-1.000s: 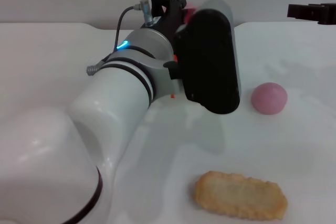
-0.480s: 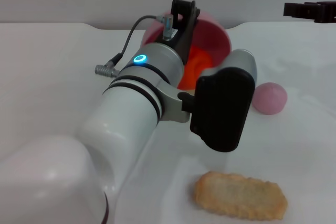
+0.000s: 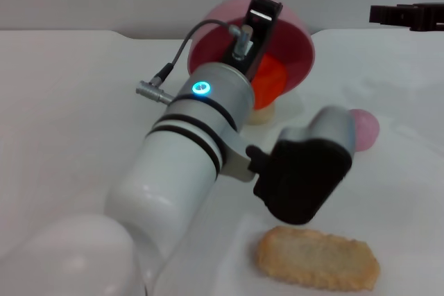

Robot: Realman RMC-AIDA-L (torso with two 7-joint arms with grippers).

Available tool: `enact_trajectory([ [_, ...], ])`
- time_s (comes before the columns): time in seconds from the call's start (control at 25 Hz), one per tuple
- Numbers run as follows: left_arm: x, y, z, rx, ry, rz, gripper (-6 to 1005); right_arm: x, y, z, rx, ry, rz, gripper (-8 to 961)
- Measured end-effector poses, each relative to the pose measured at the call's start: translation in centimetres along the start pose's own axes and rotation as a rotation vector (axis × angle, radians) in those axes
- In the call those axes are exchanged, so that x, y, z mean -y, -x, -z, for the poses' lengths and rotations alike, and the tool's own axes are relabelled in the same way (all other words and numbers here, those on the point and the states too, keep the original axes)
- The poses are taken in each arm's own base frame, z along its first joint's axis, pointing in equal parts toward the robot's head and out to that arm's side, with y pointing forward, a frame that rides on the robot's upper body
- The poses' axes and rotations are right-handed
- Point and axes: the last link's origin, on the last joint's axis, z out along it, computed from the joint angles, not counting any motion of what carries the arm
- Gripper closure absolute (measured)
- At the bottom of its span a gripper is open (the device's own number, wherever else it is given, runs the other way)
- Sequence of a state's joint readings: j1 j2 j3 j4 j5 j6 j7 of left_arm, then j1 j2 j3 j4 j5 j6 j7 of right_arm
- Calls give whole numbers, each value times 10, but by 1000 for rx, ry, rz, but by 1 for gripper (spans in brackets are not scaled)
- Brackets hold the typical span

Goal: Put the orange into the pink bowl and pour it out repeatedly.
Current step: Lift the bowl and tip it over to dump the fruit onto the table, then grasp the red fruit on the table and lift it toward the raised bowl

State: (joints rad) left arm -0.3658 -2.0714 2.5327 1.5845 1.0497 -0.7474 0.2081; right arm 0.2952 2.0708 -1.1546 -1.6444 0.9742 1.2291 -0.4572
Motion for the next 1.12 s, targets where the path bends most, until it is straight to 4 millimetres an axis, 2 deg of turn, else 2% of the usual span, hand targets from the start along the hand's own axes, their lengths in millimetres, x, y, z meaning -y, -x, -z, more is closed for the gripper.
enact_trajectory([
  [0.6, -8, -7, 3, -15, -81, -192, 955, -3, 2, -4, -5, 13, 6, 406],
  [0.68, -7, -7, 2, -12, -91, -173, 955, -3, 2, -4, -7, 14, 5, 405],
  [0.8, 10, -3, 1, -3, -116, 25, 955, -4, 2, -5, -10, 16, 5, 402],
  [0.88, 27, 6, -1, 10, -132, 265, 955, -4, 1, -6, -12, 20, 2, 401],
  [0.92, 29, 9, -2, 14, -132, 316, 955, -4, 1, -6, -13, 23, 0, 400],
  [1.04, 43, 30, -5, 67, -118, 616, 955, -6, 0, -8, -16, 31, -2, 398],
  [1.12, 45, 48, -8, 136, -87, 770, 955, -7, 0, -9, -19, 34, -1, 396],
])
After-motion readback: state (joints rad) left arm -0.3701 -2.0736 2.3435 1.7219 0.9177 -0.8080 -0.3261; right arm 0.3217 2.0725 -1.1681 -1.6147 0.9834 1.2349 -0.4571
